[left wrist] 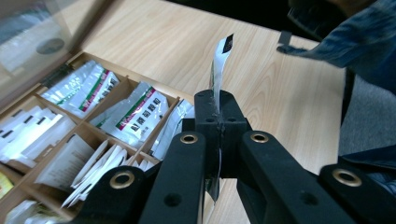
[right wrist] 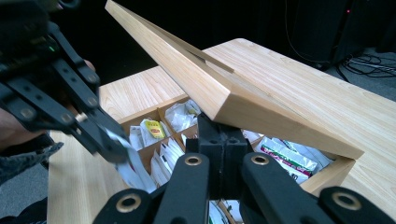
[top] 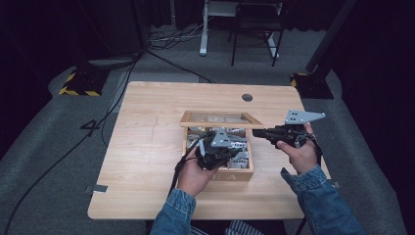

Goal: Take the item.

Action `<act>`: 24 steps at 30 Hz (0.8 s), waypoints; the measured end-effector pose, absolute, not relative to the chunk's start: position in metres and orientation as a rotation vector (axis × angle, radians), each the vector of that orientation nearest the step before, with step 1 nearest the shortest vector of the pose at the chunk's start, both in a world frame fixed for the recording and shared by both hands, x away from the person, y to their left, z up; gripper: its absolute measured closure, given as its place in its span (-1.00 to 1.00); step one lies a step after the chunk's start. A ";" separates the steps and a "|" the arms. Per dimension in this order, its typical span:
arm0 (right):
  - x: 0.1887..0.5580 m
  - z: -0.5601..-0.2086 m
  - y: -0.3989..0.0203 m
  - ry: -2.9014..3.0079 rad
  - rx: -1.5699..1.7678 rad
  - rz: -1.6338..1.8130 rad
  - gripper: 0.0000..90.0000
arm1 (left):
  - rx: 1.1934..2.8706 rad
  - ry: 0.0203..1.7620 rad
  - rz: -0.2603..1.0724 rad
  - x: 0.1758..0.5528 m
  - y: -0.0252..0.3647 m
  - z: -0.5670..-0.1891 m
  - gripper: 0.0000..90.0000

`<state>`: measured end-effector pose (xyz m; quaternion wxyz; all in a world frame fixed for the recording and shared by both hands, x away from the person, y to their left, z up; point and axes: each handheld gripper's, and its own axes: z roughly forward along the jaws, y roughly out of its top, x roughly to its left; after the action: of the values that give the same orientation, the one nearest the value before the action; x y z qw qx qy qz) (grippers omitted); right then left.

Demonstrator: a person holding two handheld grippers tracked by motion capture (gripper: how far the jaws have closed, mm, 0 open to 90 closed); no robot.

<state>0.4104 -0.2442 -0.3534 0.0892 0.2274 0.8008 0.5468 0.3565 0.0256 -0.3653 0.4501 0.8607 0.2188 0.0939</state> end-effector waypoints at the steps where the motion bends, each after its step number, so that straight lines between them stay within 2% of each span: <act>1: 0.410 -0.353 -0.244 2.382 0.677 1.627 1.00 | 2.111 0.542 0.234 0.354 0.031 -0.361 1.00; 14: 0.410 -0.354 -0.244 2.381 0.680 1.629 1.00 | 2.079 0.581 0.257 0.339 0.057 -0.345 1.00; 24: 0.410 -0.354 -0.244 2.381 0.682 1.628 1.00 | 1.988 0.631 0.248 0.329 0.083 -0.337 1.00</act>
<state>0.4099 -0.2441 -0.3537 0.0888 0.2292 0.8002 0.5471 0.3287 0.0833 -0.3368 0.4972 0.8212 0.2608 0.1022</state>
